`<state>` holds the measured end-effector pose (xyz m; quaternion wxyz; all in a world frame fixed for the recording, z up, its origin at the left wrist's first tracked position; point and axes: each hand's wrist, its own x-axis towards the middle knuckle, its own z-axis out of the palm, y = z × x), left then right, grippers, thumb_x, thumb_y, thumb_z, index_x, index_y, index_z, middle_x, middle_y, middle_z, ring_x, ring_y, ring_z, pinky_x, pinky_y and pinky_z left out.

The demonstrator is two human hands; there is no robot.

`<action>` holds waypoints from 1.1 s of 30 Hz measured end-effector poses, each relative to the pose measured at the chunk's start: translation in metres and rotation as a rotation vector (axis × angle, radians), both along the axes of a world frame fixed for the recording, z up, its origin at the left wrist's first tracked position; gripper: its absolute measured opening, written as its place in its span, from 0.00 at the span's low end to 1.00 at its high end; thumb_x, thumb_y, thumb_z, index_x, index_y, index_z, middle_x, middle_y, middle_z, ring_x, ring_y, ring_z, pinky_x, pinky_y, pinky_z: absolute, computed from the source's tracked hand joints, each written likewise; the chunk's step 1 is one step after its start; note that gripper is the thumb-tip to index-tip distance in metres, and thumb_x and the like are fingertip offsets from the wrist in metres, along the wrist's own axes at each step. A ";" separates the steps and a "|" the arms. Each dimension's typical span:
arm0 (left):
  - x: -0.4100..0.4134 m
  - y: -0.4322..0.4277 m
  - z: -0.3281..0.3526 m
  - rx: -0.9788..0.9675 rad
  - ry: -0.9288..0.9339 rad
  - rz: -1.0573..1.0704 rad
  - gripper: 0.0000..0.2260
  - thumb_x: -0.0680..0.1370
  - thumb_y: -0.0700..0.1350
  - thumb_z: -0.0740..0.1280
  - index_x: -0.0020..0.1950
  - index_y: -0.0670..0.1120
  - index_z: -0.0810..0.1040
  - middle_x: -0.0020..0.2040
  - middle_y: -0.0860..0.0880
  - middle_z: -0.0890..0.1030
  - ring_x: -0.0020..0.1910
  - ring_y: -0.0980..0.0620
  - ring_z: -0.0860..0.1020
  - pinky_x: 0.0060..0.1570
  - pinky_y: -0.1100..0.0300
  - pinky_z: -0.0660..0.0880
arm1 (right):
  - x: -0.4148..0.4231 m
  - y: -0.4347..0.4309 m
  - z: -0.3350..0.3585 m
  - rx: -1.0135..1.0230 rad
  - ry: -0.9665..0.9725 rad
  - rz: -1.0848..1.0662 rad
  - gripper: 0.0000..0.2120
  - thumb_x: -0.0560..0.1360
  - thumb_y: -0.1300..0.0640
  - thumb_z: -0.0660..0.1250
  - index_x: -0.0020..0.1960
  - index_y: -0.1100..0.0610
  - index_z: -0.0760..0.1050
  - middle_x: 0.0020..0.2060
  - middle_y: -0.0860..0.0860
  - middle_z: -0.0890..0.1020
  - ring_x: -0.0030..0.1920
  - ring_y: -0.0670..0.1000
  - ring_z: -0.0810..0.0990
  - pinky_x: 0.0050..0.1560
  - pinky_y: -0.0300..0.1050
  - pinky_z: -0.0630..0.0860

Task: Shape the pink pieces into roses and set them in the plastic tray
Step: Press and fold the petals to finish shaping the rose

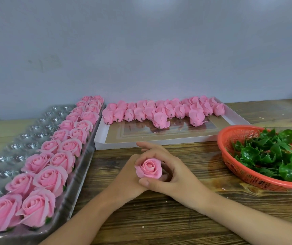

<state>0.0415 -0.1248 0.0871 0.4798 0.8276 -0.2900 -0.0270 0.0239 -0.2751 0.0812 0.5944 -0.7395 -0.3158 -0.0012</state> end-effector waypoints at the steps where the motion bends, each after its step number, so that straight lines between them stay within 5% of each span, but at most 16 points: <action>1: 0.000 0.000 0.001 -0.059 0.035 -0.017 0.08 0.71 0.43 0.74 0.41 0.56 0.80 0.42 0.63 0.80 0.45 0.64 0.78 0.42 0.74 0.73 | 0.000 0.000 0.000 0.010 0.003 0.014 0.15 0.73 0.60 0.75 0.58 0.52 0.78 0.65 0.37 0.75 0.74 0.43 0.65 0.70 0.41 0.67; 5: -0.003 0.001 0.007 -0.172 0.160 -0.073 0.12 0.67 0.48 0.74 0.46 0.63 0.80 0.46 0.60 0.82 0.49 0.61 0.80 0.48 0.68 0.75 | 0.000 -0.001 0.000 0.072 0.023 0.041 0.19 0.71 0.53 0.75 0.61 0.50 0.78 0.65 0.39 0.75 0.74 0.47 0.67 0.69 0.44 0.68; 9: -0.004 0.004 0.005 -0.230 0.274 -0.095 0.11 0.68 0.43 0.75 0.47 0.57 0.81 0.48 0.54 0.83 0.51 0.58 0.80 0.51 0.67 0.75 | 0.001 -0.002 0.000 0.124 0.101 0.044 0.15 0.74 0.48 0.69 0.59 0.48 0.79 0.67 0.41 0.75 0.72 0.44 0.69 0.67 0.38 0.69; 14: 0.000 0.007 -0.001 -0.230 0.302 -0.072 0.12 0.68 0.39 0.76 0.50 0.48 0.81 0.50 0.47 0.83 0.54 0.52 0.80 0.55 0.59 0.77 | 0.005 -0.004 0.001 0.152 0.179 0.107 0.14 0.75 0.58 0.70 0.60 0.52 0.79 0.67 0.45 0.77 0.70 0.46 0.73 0.66 0.39 0.71; 20: 0.000 0.006 -0.002 -0.321 0.339 -0.114 0.21 0.67 0.41 0.74 0.49 0.28 0.72 0.47 0.27 0.74 0.51 0.30 0.73 0.55 0.41 0.74 | 0.009 -0.010 0.005 0.160 0.327 0.218 0.20 0.73 0.63 0.70 0.64 0.51 0.77 0.70 0.46 0.74 0.71 0.48 0.72 0.72 0.51 0.68; 27: 0.000 0.004 -0.002 -0.271 0.360 -0.071 0.15 0.65 0.46 0.75 0.48 0.42 0.80 0.49 0.39 0.80 0.54 0.40 0.78 0.58 0.48 0.76 | 0.009 -0.009 0.006 0.249 0.401 0.206 0.17 0.74 0.52 0.73 0.63 0.52 0.78 0.67 0.49 0.77 0.69 0.51 0.75 0.70 0.50 0.71; 33: -0.001 0.004 0.002 -0.298 0.399 -0.118 0.09 0.64 0.47 0.74 0.41 0.46 0.80 0.44 0.42 0.78 0.49 0.45 0.78 0.53 0.52 0.76 | 0.014 -0.010 0.000 0.249 0.422 0.212 0.15 0.77 0.62 0.66 0.64 0.58 0.77 0.68 0.50 0.77 0.69 0.52 0.75 0.70 0.51 0.71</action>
